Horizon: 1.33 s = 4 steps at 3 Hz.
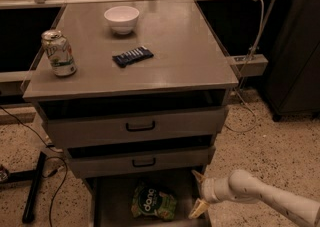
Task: Pick green rice chip bag from bottom drawer and place on counter
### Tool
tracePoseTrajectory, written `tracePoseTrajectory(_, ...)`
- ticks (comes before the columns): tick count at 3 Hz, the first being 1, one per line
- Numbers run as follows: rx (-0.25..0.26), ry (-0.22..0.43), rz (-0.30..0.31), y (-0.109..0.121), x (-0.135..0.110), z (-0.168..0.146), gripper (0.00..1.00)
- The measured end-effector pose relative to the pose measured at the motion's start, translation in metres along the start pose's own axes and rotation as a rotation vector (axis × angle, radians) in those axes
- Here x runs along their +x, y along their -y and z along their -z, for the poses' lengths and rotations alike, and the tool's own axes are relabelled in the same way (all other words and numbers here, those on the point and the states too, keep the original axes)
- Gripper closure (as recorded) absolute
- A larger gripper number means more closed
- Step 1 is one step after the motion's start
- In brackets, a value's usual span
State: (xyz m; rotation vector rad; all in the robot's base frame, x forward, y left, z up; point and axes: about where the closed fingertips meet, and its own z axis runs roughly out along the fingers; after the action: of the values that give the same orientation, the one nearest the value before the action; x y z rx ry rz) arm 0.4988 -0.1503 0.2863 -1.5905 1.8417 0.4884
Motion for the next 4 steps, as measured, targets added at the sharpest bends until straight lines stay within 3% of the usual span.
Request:
tracePoseTrajectory(1, -0.026, -0.013, 0.000, -0.016, 0.006, -0.038, 0.00)
tracePoseTrajectory(2, -0.064, -0.006, 0.045, -0.040, 0.005, -0.096, 0.00)
tracePoseTrajectory(4, -0.081, 0.037, 0.085, -0.054, 0.007, -0.164, 0.00)
